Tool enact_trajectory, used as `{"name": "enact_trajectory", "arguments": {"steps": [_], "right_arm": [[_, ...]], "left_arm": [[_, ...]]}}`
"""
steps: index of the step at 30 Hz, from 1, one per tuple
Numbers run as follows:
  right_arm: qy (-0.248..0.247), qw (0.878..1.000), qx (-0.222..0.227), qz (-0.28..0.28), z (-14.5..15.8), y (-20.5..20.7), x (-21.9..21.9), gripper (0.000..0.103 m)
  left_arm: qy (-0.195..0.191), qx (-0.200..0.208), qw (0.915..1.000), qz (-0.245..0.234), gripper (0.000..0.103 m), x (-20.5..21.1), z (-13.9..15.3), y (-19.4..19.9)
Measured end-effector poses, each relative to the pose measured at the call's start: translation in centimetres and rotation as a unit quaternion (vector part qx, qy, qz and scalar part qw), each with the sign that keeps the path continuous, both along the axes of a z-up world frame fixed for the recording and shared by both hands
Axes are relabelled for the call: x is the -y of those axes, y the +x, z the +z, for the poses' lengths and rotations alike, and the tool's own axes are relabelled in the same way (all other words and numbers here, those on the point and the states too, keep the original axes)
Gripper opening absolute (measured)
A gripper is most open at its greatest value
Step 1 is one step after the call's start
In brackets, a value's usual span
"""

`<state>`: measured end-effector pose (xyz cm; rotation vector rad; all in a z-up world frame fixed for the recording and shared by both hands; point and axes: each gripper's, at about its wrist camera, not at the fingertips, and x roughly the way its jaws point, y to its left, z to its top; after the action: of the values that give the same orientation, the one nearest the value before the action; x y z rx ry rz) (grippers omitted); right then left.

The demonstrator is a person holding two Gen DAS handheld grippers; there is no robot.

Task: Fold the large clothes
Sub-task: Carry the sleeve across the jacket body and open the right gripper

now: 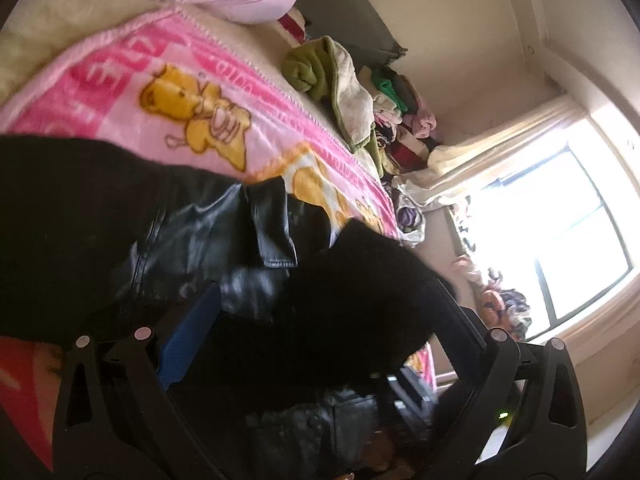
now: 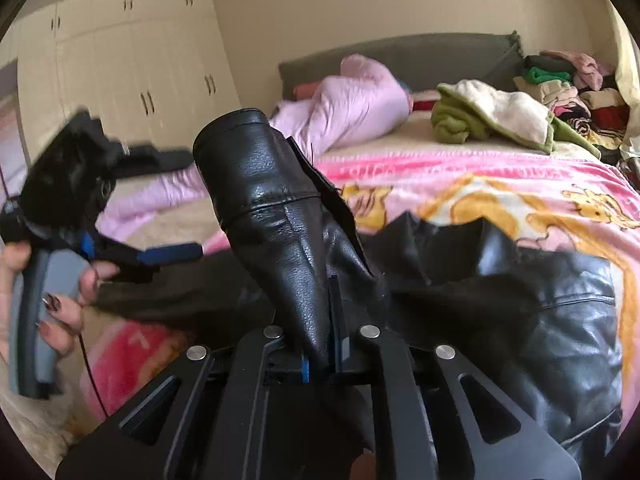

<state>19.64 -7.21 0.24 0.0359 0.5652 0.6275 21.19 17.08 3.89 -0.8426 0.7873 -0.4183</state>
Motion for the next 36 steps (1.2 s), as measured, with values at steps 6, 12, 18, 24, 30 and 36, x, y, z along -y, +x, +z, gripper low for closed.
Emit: {"name": "enact_trajectory", "arguments": {"steps": [6, 12, 18, 24, 30, 36], "right_arm": [[-0.034, 0.998, -0.043, 0.001, -3.0, 0.8, -1.2, 0.033], [-0.072, 0.993, -0.087, 0.023, -4.9, -0.2, -1.8, 0.091], [-0.049, 0.991, -0.118, 0.038, -4.9, -2.8, 1.8, 0.097], [0.001, 0.988, -0.151, -0.027, -4.3, -3.5, 8.5, 0.097], [0.034, 0.983, -0.142, -0.112, -2.5, -3.4, 14.8, 0.097], [0.052, 0.974, -0.117, -0.188, -1.0, -2.2, 19.4, 0.093]], "left_arm": [[-0.014, -0.012, 0.9998, -0.006, 0.094, -0.8, -1.3, -0.7], [-0.004, -0.061, 0.9978, -0.026, 0.094, -0.5, -4.2, -0.9], [0.044, -0.112, 0.9918, -0.042, 0.094, 0.6, -7.1, -0.9], [0.076, -0.138, 0.987, -0.034, 0.094, 1.9, -9.3, -1.0], [0.057, -0.095, 0.9936, -0.023, 0.036, 2.5, -8.3, -1.2], [0.094, -0.033, 0.9945, -0.032, 0.002, 4.1, -5.1, -0.9]]}}
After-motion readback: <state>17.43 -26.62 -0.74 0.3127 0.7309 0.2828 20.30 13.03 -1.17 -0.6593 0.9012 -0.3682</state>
